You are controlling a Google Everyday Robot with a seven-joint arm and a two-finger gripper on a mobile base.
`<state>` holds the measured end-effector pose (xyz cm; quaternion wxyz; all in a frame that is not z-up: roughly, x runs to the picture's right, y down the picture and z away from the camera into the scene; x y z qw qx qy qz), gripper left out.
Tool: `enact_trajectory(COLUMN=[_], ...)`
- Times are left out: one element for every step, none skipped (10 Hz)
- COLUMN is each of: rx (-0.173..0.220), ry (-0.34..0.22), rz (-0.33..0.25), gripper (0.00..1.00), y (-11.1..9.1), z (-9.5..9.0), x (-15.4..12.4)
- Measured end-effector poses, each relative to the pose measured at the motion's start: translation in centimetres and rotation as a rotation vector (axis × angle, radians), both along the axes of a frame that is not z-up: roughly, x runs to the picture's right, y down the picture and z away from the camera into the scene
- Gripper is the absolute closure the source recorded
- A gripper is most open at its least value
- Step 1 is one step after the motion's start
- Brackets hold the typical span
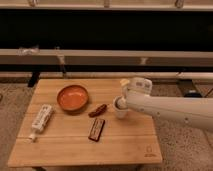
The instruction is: Place the white sponge in the ceramic cup
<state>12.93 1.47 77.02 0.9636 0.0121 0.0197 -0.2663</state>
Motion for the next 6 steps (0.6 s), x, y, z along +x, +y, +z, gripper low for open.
enact_trajectory(rx=[0.012,0.033,0.041,0.040,0.040,0.041], ry=[0.000,-0.008,-0.016,-0.015,-0.018,-0.019], rz=[-0.003,-0.013,-0.016,-0.016,-0.018,-0.019], gripper=[0.20,0.20,0.20,0.20,0.20,0.20], y=[-0.2,-0.5,-0.7,-0.7,-0.7,-0.7], z=[-0.4,-1.3,-1.7,-1.6,-1.6,-1.6], x=[-0.2,-0.6,-0.7,-0.6,-0.8,-0.9])
